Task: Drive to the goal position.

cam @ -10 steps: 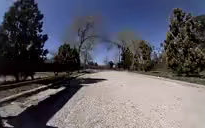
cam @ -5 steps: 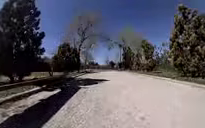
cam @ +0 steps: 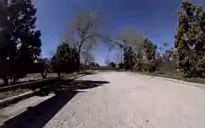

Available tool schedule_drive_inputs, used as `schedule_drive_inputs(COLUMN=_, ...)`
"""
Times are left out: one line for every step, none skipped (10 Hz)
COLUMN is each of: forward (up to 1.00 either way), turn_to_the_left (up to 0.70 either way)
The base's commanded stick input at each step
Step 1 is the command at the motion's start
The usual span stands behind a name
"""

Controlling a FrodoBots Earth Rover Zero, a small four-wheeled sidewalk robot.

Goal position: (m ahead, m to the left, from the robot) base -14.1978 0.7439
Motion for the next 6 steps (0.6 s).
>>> schedule_drive_inputs(forward=0.85, turn_to_the_left=0.00)
schedule_drive_inputs(forward=0.85, turn_to_the_left=0.00)
schedule_drive_inputs(forward=0.85, turn_to_the_left=0.00)
schedule_drive_inputs(forward=0.85, turn_to_the_left=0.00)
schedule_drive_inputs(forward=0.85, turn_to_the_left=0.00)
schedule_drive_inputs(forward=0.85, turn_to_the_left=0.00)
